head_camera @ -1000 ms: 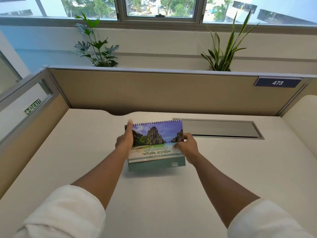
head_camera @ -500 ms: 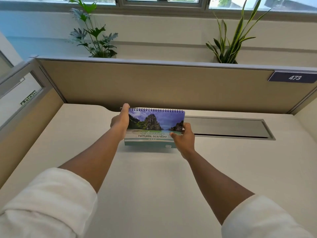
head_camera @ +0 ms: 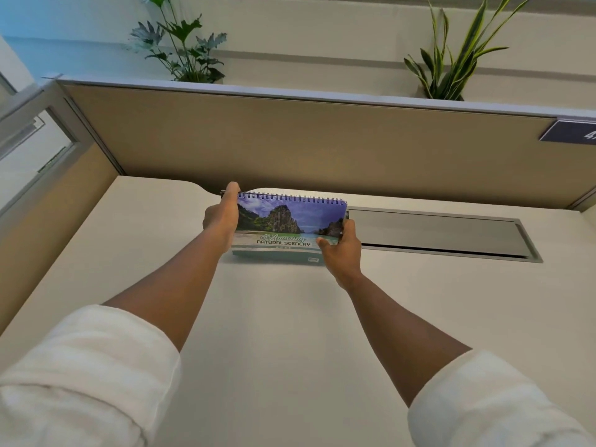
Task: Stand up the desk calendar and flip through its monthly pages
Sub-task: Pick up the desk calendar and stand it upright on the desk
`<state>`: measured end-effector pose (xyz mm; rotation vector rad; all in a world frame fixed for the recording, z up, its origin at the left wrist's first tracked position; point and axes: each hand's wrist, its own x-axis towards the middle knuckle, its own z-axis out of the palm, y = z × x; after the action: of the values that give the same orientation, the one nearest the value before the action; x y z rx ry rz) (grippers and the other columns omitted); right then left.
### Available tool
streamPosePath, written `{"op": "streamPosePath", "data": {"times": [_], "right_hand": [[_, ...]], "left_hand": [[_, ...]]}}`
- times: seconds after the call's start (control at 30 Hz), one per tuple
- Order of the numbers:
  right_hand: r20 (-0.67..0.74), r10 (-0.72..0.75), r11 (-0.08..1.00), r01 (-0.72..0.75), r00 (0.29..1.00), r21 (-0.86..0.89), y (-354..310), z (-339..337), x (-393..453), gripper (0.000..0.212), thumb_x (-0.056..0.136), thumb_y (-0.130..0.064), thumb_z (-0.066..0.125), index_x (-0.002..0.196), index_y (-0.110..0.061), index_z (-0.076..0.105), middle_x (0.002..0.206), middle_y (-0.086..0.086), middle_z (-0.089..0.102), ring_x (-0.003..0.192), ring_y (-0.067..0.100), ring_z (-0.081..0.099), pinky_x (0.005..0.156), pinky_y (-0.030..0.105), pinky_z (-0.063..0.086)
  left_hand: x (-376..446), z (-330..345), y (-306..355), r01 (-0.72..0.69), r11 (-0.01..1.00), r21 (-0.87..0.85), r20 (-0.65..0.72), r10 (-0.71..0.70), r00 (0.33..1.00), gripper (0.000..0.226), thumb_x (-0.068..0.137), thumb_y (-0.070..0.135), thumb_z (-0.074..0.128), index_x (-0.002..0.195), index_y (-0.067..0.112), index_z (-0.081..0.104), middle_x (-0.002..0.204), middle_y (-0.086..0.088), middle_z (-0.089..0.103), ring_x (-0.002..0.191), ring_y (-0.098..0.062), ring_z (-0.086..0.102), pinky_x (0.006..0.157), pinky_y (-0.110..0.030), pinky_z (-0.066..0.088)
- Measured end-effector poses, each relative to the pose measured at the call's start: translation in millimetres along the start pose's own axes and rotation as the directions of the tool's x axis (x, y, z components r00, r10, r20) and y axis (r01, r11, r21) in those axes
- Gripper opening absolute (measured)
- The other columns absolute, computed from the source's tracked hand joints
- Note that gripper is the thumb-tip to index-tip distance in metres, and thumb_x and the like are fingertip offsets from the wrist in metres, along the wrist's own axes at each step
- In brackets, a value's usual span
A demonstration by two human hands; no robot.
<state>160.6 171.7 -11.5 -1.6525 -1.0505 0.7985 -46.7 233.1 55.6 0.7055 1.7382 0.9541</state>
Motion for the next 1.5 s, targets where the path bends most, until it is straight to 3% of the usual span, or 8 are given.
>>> {"op": "streamPosePath", "data": {"times": [0.33, 0.53, 0.73, 0.97, 1.1, 1.23, 1.37, 1.5], "right_hand": [[0.0, -0.024, 1.0, 0.024, 1.0, -0.008, 11.2, 7.8, 2.4, 0.036, 0.081, 0.003, 0.069, 0.102, -0.019, 0.049, 0.105, 0.009, 0.063, 0.094, 0.023, 0.063, 0.071, 0.021, 0.054], [-0.044, 0.004, 0.995, -0.008, 0.999, -0.098, 23.3, 11.4, -4.2, 0.042, 0.082, 0.007, 0.064, 0.12, -0.01, 0.056, 0.123, 0.015, 0.05, 0.11, 0.026, 0.055, 0.095, 0.039, 0.051], [-0.037, 0.155, 0.978, -0.159, 0.987, -0.138, 30.6, 14.7, -13.0, 0.054, 0.079, 0.005, 0.067, 0.129, -0.005, 0.049, 0.13, 0.015, 0.047, 0.113, 0.03, 0.057, 0.094, 0.045, 0.053], [-0.085, 0.151, 0.973, -0.164, 0.985, -0.164, 30.6, 11.9, -17.1, 0.053, 0.081, -0.005, 0.073, 0.128, -0.002, 0.049, 0.127, 0.017, 0.049, 0.109, 0.029, 0.057, 0.094, 0.044, 0.052], [-0.082, 0.129, 0.98, -0.14, 0.988, -0.145, 31.2, 5.6, -22.7, 0.045, 0.082, -0.018, 0.075, 0.121, -0.007, 0.054, 0.1, 0.012, 0.065, 0.094, 0.027, 0.064, 0.083, 0.04, 0.056], [-0.017, 0.181, 0.983, -0.182, 0.983, -0.02, 30.6, -1.7, -30.6, 0.029, 0.079, -0.019, 0.079, 0.102, -0.014, 0.06, 0.078, -0.001, 0.063, 0.081, 0.019, 0.063, 0.073, 0.033, 0.056], [0.169, 0.188, 0.966, -0.213, 0.967, 0.144, 27.5, -14.1, -35.8, 0.019, 0.084, -0.014, 0.075, 0.097, -0.014, 0.061, 0.092, 0.002, 0.069, 0.083, 0.016, 0.064, 0.066, 0.018, 0.053], [0.354, 0.228, 0.935, -0.305, 0.907, 0.179, 22.8, -22.5, -37.4, 0.007, 0.088, -0.023, 0.07, 0.096, -0.024, 0.069, 0.1, -0.003, 0.073, 0.092, 0.018, 0.066, 0.078, 0.029, 0.055]], "left_hand": [[6.9, 0.9, -18.3, 0.013, 1.0, -0.016, -0.048, -0.014, 0.999, 0.065, 0.066, 0.071, 0.044, 0.092, 0.013, 0.06, 0.096, -0.01, 0.068, 0.083, -0.024, 0.064, 0.068, -0.036, 0.051], [3.1, 2.9, -20.9, 0.025, 0.999, -0.035, 0.047, -0.023, 0.999, 0.085, 0.069, 0.085, 0.038, 0.117, 0.018, 0.06, 0.113, -0.008, 0.065, 0.098, -0.025, 0.062, 0.089, -0.041, 0.049], [-12.0, -4.3, -33.3, -0.002, 0.999, -0.051, 0.078, 0.006, 0.997, 0.085, 0.053, 0.1, 0.028, 0.086, 0.031, 0.065, 0.093, -0.002, 0.071, 0.086, -0.023, 0.069, 0.083, -0.037, 0.055], [-13.5, -12.2, -47.4, -0.032, 0.999, -0.009, 0.063, 0.032, 0.998, 0.102, 0.05, 0.103, 0.021, 0.104, 0.027, 0.064, 0.101, -0.004, 0.069, 0.093, -0.023, 0.066, 0.09, -0.042, 0.052], [-12.4, -18.4, -53.1, -0.008, 1.0, 0.01, 0.058, 0.008, 0.998, 0.111, 0.047, 0.103, 0.02, 0.11, 0.022, 0.063, 0.107, -0.007, 0.069, 0.098, -0.026, 0.065, 0.095, -0.044, 0.05], [-15.2, -23.8, -59.4, 0.018, 0.999, 0.03, 0.042, -0.019, 0.999, 0.103, 0.053, 0.1, 0.013, 0.105, 0.021, 0.053, 0.113, -0.005, 0.062, 0.102, -0.026, 0.057, 0.085, -0.041, 0.037], [-18.4, -27.7, -64.5, 0.019, 1.0, 0.004, 0.082, -0.019, 0.996, 0.084, 0.069, 0.092, 0.009, 0.085, 0.027, 0.058, 0.105, -0.003, 0.06, 0.093, -0.02, 0.054, 0.091, -0.042, 0.034], [-12.9, -36.4, -71.2, 0.082, 0.995, -0.049, 0.123, -0.076, 0.989, 0.1, 0.075, 0.087, 0.005, 0.13, 0.021, 0.055, 0.141, -0.006, 0.052, 0.13, -0.027, 0.044, 0.112, -0.056, 0.019]]}}
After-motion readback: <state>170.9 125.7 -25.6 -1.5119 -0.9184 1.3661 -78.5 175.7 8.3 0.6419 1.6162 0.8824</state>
